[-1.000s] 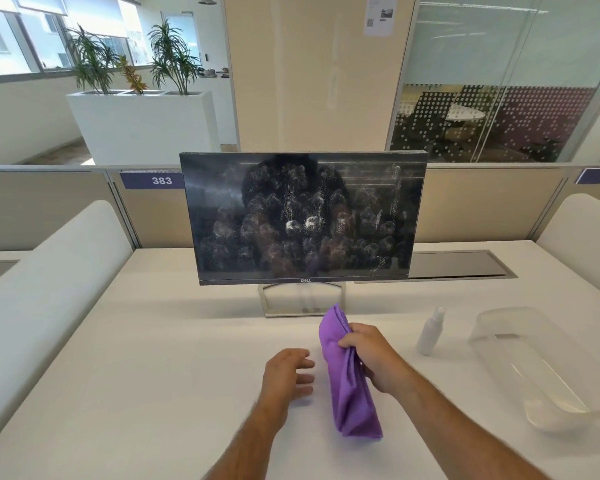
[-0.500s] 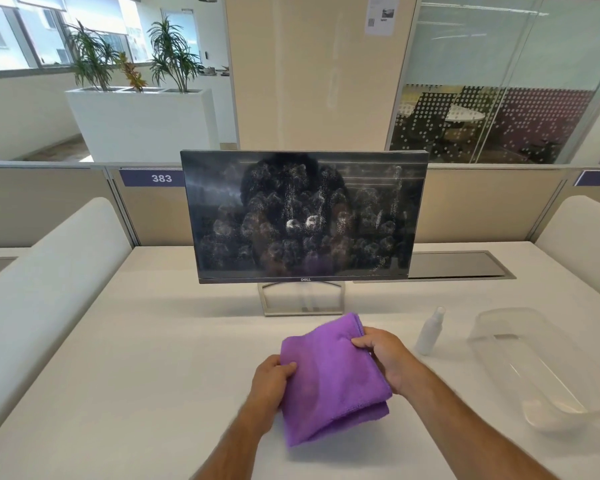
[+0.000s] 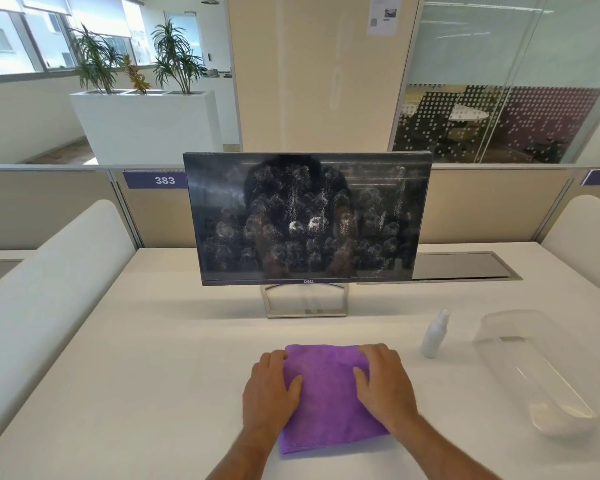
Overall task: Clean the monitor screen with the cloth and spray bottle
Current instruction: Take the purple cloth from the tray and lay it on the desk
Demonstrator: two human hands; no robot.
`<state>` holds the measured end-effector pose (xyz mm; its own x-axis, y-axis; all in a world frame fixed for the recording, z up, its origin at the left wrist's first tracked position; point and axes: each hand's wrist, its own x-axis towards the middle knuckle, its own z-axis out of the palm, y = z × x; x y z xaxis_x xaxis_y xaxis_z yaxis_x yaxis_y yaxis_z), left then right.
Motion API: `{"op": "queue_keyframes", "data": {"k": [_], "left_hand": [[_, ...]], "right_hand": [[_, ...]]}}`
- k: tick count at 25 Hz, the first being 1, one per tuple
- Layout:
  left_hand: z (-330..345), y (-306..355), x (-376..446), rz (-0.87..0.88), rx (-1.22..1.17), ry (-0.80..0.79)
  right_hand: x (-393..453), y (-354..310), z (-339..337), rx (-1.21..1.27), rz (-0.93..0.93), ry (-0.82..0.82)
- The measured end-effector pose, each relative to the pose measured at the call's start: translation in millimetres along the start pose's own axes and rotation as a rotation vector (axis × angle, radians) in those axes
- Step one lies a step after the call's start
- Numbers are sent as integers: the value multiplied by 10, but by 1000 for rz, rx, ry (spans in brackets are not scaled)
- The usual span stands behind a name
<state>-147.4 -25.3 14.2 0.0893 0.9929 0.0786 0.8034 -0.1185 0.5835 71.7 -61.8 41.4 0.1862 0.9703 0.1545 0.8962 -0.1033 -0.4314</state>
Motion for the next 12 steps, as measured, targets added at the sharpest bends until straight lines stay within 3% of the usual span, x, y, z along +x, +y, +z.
{"op": "queue_keyframes", "data": {"k": [2, 3, 7, 12], "left_hand": [[51, -66, -57, 188, 89, -48], [81, -97, -88, 236, 151, -93], [169, -167, -124, 220, 343, -228], [206, -142, -99, 178, 414, -272]], "right_hand": [[-50, -44, 67, -43, -168, -90], [-67, -64, 101, -32, -155, -120], [17, -95, 81, 177, 354, -14], [228, 48, -85, 656, 795, -336]]}}
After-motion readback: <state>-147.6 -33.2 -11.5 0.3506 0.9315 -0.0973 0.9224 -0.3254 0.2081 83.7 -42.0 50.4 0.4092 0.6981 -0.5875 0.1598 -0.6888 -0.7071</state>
